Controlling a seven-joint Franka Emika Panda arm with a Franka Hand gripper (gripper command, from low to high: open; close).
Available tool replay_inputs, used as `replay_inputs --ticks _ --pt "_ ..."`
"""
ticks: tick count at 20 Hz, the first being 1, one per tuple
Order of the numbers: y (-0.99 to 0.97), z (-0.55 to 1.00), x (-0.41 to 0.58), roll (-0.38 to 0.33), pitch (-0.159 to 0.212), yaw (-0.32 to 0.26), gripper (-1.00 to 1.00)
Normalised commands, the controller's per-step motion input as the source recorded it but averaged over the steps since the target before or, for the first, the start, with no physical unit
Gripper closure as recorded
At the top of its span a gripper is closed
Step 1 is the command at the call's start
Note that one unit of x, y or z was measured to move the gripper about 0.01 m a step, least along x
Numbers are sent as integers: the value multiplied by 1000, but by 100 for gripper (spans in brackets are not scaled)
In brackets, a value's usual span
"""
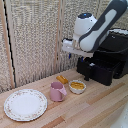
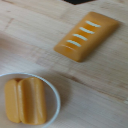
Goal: Extend the gripper towards the air fryer handle. Grasp the air fryer handle and pull it to open the air fryer. Release the air fryer handle and move the gripper to the bread. Grasp the bread with the gripper and move it to the air fryer basket. Release the bread inside the air fryer and retract the gripper.
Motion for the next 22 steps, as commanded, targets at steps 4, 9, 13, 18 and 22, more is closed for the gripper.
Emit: replay_inputs --ticks 4,9,13,18,22 --pt "239 511 513 163 178 73 -100" --pt "126 614 469 46 227 88 -100" --pt "40 529 333 -4 277 89 -100" --pt "0 510 334 -35 261 87 -100" --pt "0 421 428 -1 205 104 -100"
